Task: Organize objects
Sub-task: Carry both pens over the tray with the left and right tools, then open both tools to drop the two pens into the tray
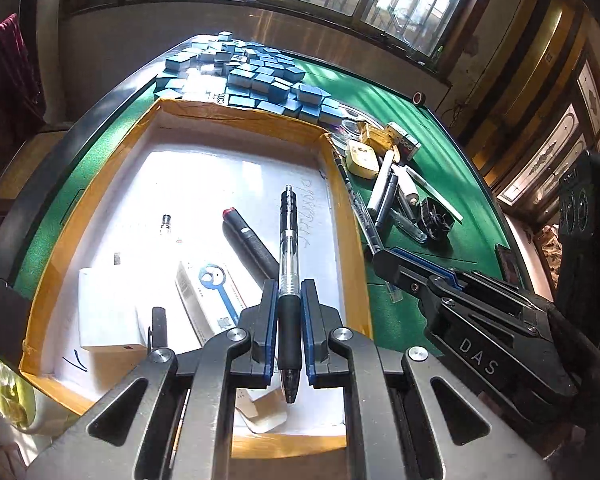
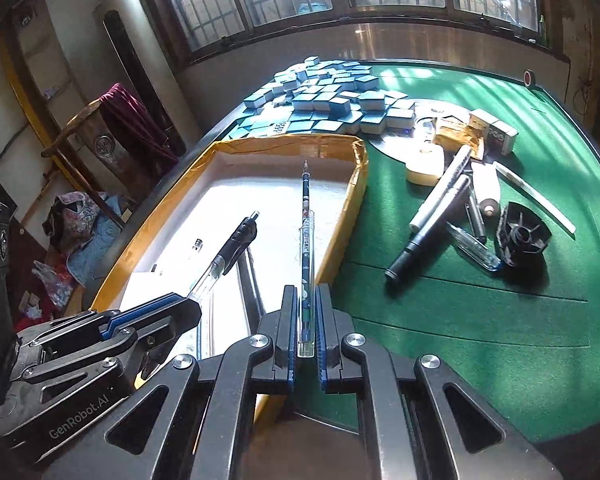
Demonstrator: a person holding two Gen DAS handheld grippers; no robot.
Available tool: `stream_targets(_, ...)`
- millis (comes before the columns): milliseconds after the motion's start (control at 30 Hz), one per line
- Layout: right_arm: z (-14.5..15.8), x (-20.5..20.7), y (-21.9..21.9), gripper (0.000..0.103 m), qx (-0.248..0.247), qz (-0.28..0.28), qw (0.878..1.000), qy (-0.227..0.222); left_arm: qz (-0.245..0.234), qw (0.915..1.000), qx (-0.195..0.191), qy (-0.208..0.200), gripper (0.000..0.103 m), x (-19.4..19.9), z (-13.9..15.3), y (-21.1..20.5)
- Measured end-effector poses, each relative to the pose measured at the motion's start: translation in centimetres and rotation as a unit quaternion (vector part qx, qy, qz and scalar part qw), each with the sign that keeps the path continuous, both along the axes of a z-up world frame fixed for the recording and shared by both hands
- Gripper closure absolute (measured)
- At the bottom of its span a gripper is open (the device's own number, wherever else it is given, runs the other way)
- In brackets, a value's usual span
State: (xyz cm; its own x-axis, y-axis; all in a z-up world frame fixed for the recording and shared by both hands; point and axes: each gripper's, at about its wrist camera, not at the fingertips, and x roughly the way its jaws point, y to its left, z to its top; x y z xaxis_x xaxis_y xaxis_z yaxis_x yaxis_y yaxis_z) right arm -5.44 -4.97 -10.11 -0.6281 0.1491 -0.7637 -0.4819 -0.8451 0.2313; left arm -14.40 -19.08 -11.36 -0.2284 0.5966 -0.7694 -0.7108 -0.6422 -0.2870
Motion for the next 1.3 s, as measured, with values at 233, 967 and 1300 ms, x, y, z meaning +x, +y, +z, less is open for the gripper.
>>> stream_targets(233, -2.5, -5.5, -0.4, 0.095, -0.004, 0.011, 0.999, -0.039, 0.019, 0.9994, -0.017, -0.023, 0.094, -5.3, -2.2, -0.6)
stream_targets(967, -4.0, -7.3, 0.2, 0.090, 0.011, 0.089, 0.995, -0.053, 0.033, 0.9939, -0.101, -0.029, 0.094, -7.0, -4.2, 3.9)
stream_targets(1300, -1.4, 0.7, 2.7, 0.057, -0.042, 0.135, 0.988, 0.062, 0.082, 0.9953, -0.051, 0.007, 0.059, -3.6, -1.1, 4.4)
